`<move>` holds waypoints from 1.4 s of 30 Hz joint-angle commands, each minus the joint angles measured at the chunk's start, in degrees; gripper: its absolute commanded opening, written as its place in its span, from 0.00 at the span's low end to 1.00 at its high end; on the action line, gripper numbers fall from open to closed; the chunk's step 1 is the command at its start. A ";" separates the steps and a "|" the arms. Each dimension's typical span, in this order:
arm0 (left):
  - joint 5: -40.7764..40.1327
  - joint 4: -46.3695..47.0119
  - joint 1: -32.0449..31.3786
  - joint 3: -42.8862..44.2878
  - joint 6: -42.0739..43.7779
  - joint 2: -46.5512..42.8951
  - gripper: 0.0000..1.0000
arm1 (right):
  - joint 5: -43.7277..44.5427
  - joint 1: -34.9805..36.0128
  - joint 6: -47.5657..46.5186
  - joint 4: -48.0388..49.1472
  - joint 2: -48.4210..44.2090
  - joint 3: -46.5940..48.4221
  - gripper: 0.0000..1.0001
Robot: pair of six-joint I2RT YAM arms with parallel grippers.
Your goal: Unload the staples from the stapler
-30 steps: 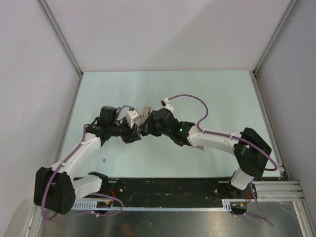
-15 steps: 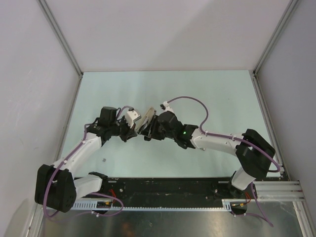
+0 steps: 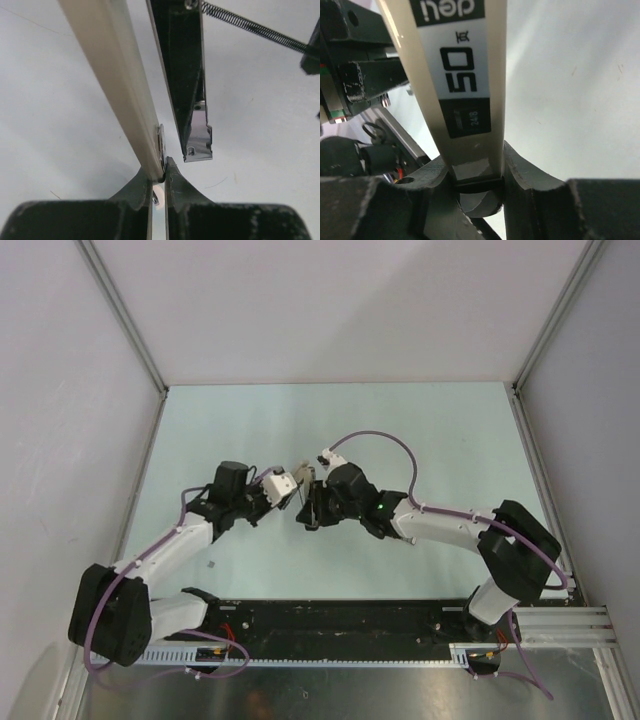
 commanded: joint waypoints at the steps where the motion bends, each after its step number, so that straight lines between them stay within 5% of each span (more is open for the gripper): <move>1: -8.83 8.05 -4.46 -2.34 9.01 0.52 0.00 | -2.32 -1.21 -5.02 -0.92 -3.64 -2.26 0.00; 18: -29.74 28.97 -12.18 -5.53 16.72 13.60 0.00 | 0.75 -0.74 -10.67 -1.20 -11.63 -13.61 0.00; 30: -36.23 37.51 -15.27 -7.64 22.34 18.80 0.00 | 1.13 -1.32 -11.81 -1.93 -12.65 -14.59 0.00; 37: -30.93 27.21 -16.28 -4.52 14.99 10.77 0.03 | -0.16 -4.79 -6.82 4.85 -13.79 -14.07 0.00; 42: -17.41 10.66 -16.38 3.08 4.03 4.02 0.20 | 2.07 -6.87 -2.44 10.41 -14.07 -12.26 0.00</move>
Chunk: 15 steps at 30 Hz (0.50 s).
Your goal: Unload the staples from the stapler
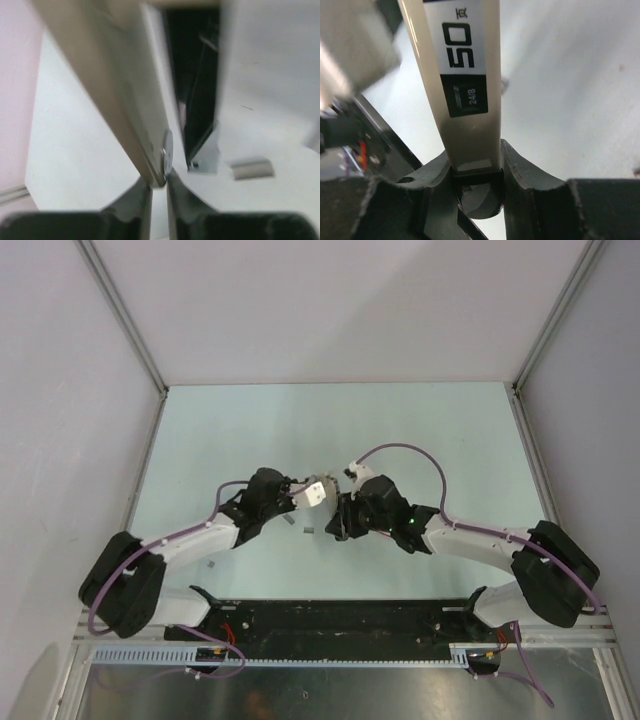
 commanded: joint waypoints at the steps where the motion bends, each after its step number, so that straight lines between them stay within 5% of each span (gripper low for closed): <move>1: 12.89 -13.94 -1.03 7.36 -9.60 -7.83 0.27 | 4.87 -2.89 7.57 11.37 -1.91 4.23 0.00; 4: 20.05 -18.82 -0.98 8.78 -12.97 -11.06 0.48 | 5.50 -3.58 8.43 12.81 -0.36 7.34 0.00; 7: 24.28 -22.17 -1.03 10.07 -16.07 -13.25 0.80 | 5.94 -4.53 8.32 11.18 1.96 11.48 0.00; 15: 27.03 -23.50 4.95 14.37 -24.23 -16.25 0.89 | 7.19 -7.72 3.97 3.04 8.28 19.76 0.00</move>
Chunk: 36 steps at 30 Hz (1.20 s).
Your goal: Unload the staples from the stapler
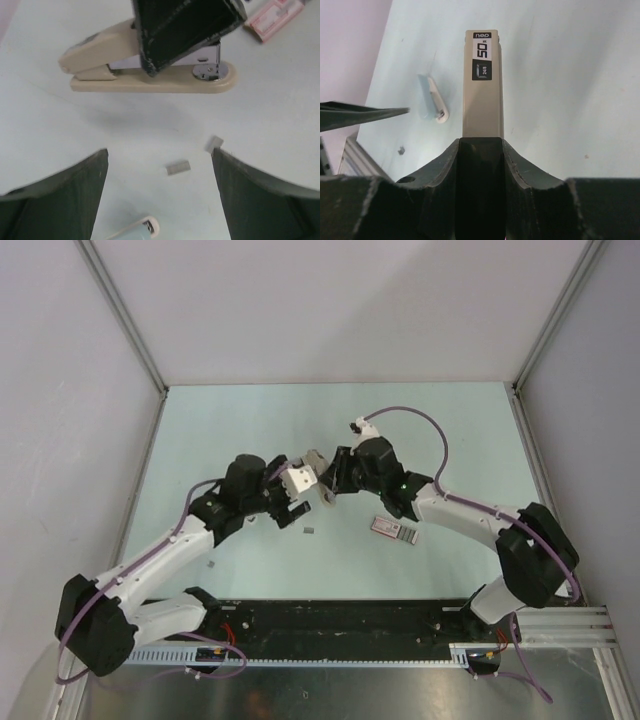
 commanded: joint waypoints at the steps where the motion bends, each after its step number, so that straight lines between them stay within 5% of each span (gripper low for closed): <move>1: 5.48 -1.99 5.57 4.74 -8.13 -1.80 0.89 | 3.59 -1.47 -3.45 -0.54 2.68 6.28 0.00; 9: 10.43 -6.71 16.95 8.15 -14.07 -2.44 0.89 | 13.50 -0.26 -14.47 -6.33 15.32 17.17 0.00; 23: 8.71 -10.96 18.61 5.60 -14.48 -9.79 0.90 | 21.23 4.77 -20.57 -19.46 35.97 40.95 0.00; 25: 8.37 -11.17 18.69 5.47 -14.49 -10.18 0.90 | 20.63 4.87 -20.03 -21.63 38.44 44.51 0.07; 30: 7.78 -11.74 18.83 5.15 -14.06 -11.55 0.90 | 18.55 4.55 -17.56 -24.86 41.48 48.31 0.48; 36: 7.58 -12.31 18.92 4.53 -13.83 -12.53 0.90 | 17.17 4.29 -17.04 -25.84 40.85 48.69 0.62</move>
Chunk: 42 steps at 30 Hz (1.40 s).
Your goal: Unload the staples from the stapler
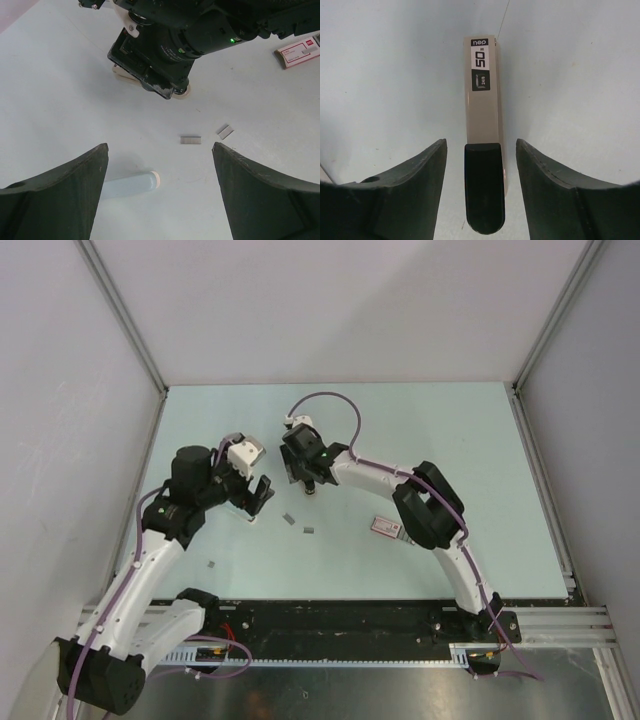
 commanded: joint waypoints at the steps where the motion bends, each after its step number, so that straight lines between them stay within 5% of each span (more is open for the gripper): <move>1: 0.38 -0.38 0.61 -0.62 -1.59 -1.56 0.90 | -0.53 -0.28 0.85 -1.24 -0.98 2.64 0.63; 7: 0.41 -0.39 0.65 -0.75 -2.05 -1.45 0.90 | -0.15 -1.66 2.45 -2.00 -8.13 -2.03 0.64; 16: -0.05 -0.43 0.65 -0.79 -0.73 -0.72 0.90 | 1.76 -9.28 7.70 -5.58 -27.71 -23.50 0.64; 27: 0.71 -0.75 0.60 -1.42 0.58 -0.85 0.90 | 3.55 -11.40 15.04 -13.81 -40.70 -39.75 0.65; 42: 3.52 -0.75 0.53 -2.31 1.12 -0.20 0.89 | -1.52 -20.49 28.16 -16.17 -60.91 -58.98 0.80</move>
